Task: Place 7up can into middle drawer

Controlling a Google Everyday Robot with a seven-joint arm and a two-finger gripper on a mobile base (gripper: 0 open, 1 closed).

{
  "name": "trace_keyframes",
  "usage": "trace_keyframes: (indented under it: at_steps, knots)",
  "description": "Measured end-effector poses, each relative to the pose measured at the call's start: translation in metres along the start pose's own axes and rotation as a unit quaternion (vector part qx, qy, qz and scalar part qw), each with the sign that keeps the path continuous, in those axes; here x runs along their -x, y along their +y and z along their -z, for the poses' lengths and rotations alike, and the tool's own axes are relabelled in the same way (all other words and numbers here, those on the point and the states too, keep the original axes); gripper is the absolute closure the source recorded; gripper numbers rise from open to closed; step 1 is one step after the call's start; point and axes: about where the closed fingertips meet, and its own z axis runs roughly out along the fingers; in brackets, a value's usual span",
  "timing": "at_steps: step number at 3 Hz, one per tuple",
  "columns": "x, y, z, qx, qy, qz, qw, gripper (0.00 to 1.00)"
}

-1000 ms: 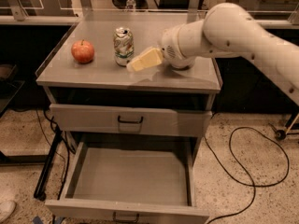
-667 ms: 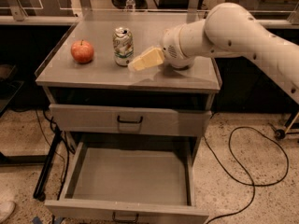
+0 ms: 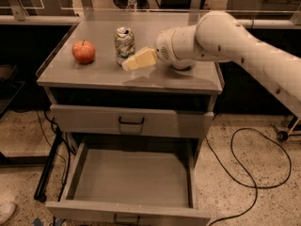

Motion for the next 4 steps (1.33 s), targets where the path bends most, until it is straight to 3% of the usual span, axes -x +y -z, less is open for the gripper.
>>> trace_keyframes:
  at_steps: [4]
  knots:
    - [0.014,-0.027,-0.077,0.010,-0.021,0.015,0.9996,0.00]
